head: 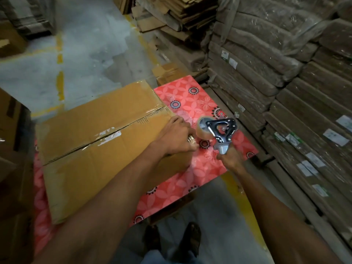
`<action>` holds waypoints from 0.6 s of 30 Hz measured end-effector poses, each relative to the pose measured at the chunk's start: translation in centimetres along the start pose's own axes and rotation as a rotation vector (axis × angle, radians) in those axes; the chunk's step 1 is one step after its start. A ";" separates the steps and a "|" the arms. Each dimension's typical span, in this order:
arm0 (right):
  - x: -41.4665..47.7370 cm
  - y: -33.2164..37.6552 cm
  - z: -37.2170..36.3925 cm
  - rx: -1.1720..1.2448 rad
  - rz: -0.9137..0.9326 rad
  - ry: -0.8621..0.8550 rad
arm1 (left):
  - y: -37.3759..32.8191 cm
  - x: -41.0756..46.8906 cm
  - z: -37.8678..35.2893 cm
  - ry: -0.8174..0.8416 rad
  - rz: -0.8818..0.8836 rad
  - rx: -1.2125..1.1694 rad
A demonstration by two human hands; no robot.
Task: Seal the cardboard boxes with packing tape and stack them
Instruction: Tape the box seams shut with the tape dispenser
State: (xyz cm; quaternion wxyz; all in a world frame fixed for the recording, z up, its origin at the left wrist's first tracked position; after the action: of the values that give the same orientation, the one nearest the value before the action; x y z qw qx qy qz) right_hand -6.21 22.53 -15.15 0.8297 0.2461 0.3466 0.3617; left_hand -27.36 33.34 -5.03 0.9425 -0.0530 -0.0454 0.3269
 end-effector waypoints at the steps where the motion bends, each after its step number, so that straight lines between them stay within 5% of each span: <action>1: 0.6 -0.3 -0.4 -0.064 -0.006 0.000 | 0.0 0.0 -0.1 -0.005 0.002 -0.010; 8: 1.1 -0.1 -1.4 -0.276 -0.066 0.038 | 0.6 0.1 0.4 0.061 0.027 -0.130; 11: 0.9 5.0 0.4 -0.437 0.118 -0.260 | 3.5 0.9 2.6 -0.059 0.110 -0.431; 13: 0.6 11.1 1.0 -0.287 0.321 -0.351 | 7.7 1.7 3.3 -0.189 0.244 -0.453; 15: 0.2 18.1 0.7 -0.129 0.511 -0.229 | 12.8 2.4 3.6 -0.212 0.384 -0.354; 18: 1.0 25.8 -2.4 -0.205 0.731 -0.004 | 18.7 3.1 3.8 -0.111 0.441 -0.218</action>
State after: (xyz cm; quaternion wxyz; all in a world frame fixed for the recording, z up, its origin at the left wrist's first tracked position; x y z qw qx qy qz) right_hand -18.57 39.57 -0.09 0.6668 0.2701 0.1965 0.6662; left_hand -36.82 50.20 -3.57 0.8332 -0.1450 -0.1192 0.5202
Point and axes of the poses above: each hand's wrist, its own x-axis towards the middle knuckle, its own z-axis out of the back of the hand, y = z × x, the point moved 1 cm from there along x, towards the middle knuckle, and after that the axes turned 1 degree about -y, right-handed, at the moved point
